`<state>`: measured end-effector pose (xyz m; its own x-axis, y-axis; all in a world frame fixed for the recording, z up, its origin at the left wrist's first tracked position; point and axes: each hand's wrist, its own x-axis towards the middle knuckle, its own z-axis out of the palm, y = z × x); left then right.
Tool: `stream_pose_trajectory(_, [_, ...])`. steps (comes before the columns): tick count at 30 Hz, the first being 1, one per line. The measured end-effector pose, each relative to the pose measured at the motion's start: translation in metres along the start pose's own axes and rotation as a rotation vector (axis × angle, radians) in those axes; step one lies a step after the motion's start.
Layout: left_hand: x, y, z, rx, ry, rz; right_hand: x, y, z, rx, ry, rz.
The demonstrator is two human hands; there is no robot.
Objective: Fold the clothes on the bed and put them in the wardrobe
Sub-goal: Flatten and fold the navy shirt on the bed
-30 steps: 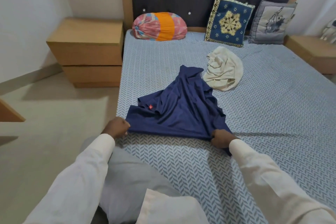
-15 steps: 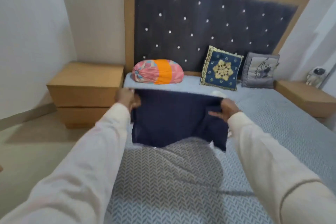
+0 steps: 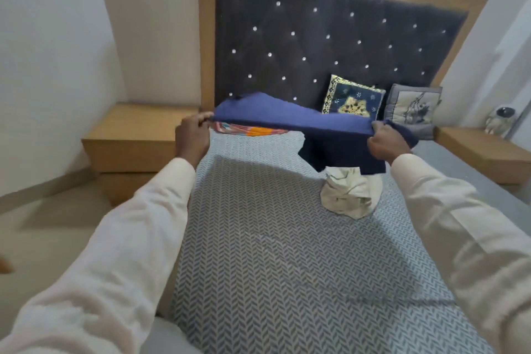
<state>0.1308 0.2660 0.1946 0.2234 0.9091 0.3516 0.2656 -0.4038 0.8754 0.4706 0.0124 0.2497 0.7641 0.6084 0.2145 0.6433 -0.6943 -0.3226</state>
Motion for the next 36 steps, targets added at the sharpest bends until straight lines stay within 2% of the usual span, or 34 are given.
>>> stream_pose_trajectory(5, [-0.077,-0.069,0.002,0.343,-0.156,-0.001,-0.049,0.031,0.064,-0.240,-0.283,-0.003])
stream_pose_trajectory(8, [-0.125,-0.097,-0.006,0.557,-0.219,0.094,-0.087,0.050,0.109,-0.285,-0.362,0.002])
stream_pose_trajectory(11, [-0.161,-0.127,-0.019,0.813,-0.500,0.059,-0.123,0.067,0.143,-0.301,-0.426,-0.023])
stream_pose_trajectory(14, [-0.190,-0.142,-0.034,0.886,-0.819,-0.023,-0.152,0.085,0.164,-0.319,-0.478,-0.066])
stream_pose_trajectory(17, [-0.216,-0.138,-0.041,1.001,-0.984,-0.043,-0.176,0.101,0.172,-0.400,-0.496,-0.130])
stream_pose_trajectory(22, [-0.254,-0.120,-0.028,1.180,-1.066,-0.004,-0.206,0.131,0.165,-0.469,-0.435,-0.161])
stream_pose_trajectory(27, [-0.291,-0.102,-0.009,1.314,-1.196,0.027,-0.235,0.161,0.146,-0.526,-0.245,-0.129])
stream_pose_trajectory(32, [-0.325,-0.100,-0.003,1.418,-1.294,-0.005,-0.269,0.185,0.150,-0.567,-0.327,-0.165])
stream_pose_trajectory(36, [-0.334,-0.099,-0.004,1.464,-1.258,0.068,-0.296,0.193,0.164,-0.557,-0.374,-0.152])
